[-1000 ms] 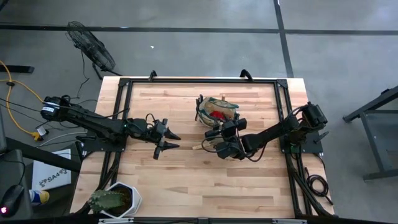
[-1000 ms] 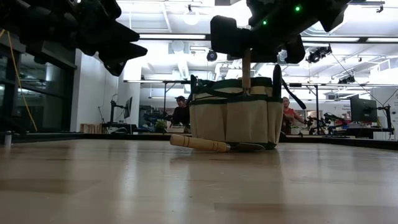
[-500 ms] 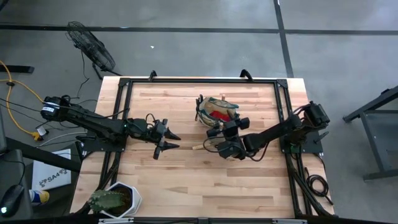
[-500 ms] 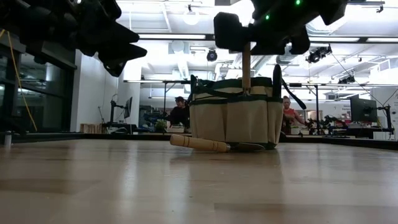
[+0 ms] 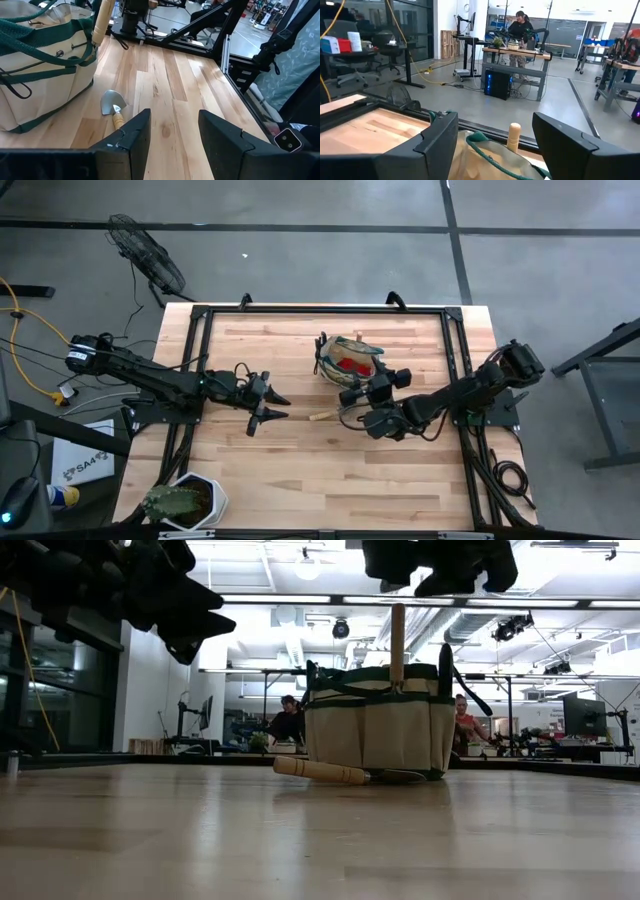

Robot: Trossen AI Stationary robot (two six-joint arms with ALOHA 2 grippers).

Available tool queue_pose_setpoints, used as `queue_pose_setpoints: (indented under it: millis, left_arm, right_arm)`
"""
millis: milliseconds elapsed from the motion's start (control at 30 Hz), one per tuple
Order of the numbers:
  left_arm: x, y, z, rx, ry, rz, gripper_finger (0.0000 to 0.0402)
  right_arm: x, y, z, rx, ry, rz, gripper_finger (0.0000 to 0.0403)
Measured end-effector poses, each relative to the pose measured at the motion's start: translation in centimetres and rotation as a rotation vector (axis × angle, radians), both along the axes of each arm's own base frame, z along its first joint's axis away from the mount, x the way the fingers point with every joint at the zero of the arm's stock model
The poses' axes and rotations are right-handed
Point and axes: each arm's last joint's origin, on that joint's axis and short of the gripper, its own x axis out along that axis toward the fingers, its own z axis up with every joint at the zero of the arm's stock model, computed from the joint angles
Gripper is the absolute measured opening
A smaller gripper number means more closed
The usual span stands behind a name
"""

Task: Pick & Place Garden tools in Gardening bag
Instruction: Put the left brown trowel into the gardening bag

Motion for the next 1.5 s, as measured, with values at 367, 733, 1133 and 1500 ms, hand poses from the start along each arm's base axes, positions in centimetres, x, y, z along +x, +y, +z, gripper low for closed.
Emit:
queue_pose_setpoints:
  millis: [367,733,1133,1500]
  left_arm:
    - [0.0,0.0,-0.2,-0.005,0.017,0.004,0.0161]
    - [0.0,0.0,-0.2,-0.005,0.017,0.004,0.0161]
    - [-0.1,0.0,-0.4,-0.011,0.048,0.007,0.0161]
    - [-0.1,0.0,-0.4,-0.011,0.048,0.007,0.0161]
  right_arm:
    - [-0.5,1.3,0.6,-0.011,0.094,0.109,0.0247]
    - [-0.6,1.6,1.3,-0.011,0.030,0.054,0.0207]
    - [-1.2,3.4,1.5,-0.053,0.122,0.113,0.0005]
    - [-2.8,3.5,-1.0,-0.013,0.121,0.187,0.0003]
